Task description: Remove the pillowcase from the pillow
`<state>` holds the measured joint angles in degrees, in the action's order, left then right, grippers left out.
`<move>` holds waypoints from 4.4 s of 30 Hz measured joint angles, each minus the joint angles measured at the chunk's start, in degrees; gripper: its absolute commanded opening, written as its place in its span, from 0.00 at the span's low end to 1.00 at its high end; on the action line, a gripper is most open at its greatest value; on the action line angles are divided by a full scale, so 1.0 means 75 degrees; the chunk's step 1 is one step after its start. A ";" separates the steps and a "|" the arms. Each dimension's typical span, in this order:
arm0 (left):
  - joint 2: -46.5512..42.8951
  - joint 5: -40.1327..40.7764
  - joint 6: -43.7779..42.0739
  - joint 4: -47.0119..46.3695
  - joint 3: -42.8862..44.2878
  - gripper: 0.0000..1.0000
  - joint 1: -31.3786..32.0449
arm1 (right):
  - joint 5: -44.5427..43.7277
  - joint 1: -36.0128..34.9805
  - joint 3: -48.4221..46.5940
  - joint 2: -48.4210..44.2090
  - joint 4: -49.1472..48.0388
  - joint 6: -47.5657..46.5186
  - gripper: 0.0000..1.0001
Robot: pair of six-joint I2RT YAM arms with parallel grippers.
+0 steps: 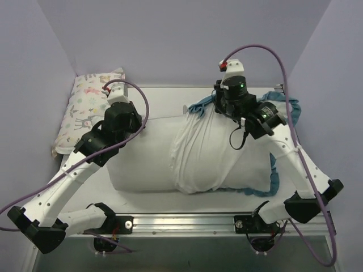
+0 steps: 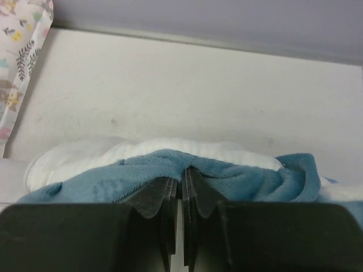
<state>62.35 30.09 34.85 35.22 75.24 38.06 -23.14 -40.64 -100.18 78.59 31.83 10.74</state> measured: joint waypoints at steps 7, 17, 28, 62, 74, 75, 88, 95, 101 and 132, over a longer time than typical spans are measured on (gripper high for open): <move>0.0991 -0.0982 0.0064 -0.0297 -0.1157 0.03 -0.1311 | 0.2282 0.0979 0.1253 0.2139 -0.0536 0.0901 0.36; 0.0933 -0.2165 -0.0618 -0.1818 -0.1215 0.85 -0.1781 | 0.2684 0.0997 0.1862 0.0414 -0.0653 0.1285 0.91; -0.0950 -0.2008 -0.0157 -0.1518 -0.1448 0.97 -0.1262 | 0.2337 0.0880 0.3678 -0.1638 -0.0469 0.1585 0.93; -0.2124 -0.1469 0.2900 -0.2025 -0.4774 0.00 -0.0653 | 0.3853 0.5403 0.4546 -0.0408 -0.0574 0.2189 0.00; -0.1716 -0.0804 0.1947 -0.0755 -0.3681 0.00 -0.0376 | 0.2439 0.2317 0.4202 -0.1201 -0.0303 0.1848 0.91; -0.1629 -0.0769 0.1894 -0.0740 -0.3625 0.00 -0.0338 | 0.2317 0.2008 0.4240 -0.1384 -0.0300 0.1839 0.94; -0.0746 -0.0644 0.1209 -0.0609 -0.2506 0.00 -0.0256 | 0.1816 0.0542 0.5630 -0.0790 -0.0373 0.1851 0.30; -0.0653 -0.1422 0.0921 -0.0600 -0.1734 0.00 -0.0883 | 0.2060 0.2477 0.5645 -0.1667 -0.0629 0.1751 0.05; -0.0577 -0.3264 0.0906 -0.0434 -0.1221 0.00 -0.3008 | 0.3261 0.4322 0.5406 -0.1982 -0.0475 0.1923 0.00; 0.2978 -0.2629 -0.1568 -0.0536 0.0300 0.97 0.2282 | 0.2250 0.2148 0.6475 -0.1314 -0.1067 0.2215 0.00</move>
<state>84.68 10.37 23.09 31.20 77.49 55.18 -6.26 -24.53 -51.62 68.73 23.83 27.35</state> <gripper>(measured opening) 0.974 0.046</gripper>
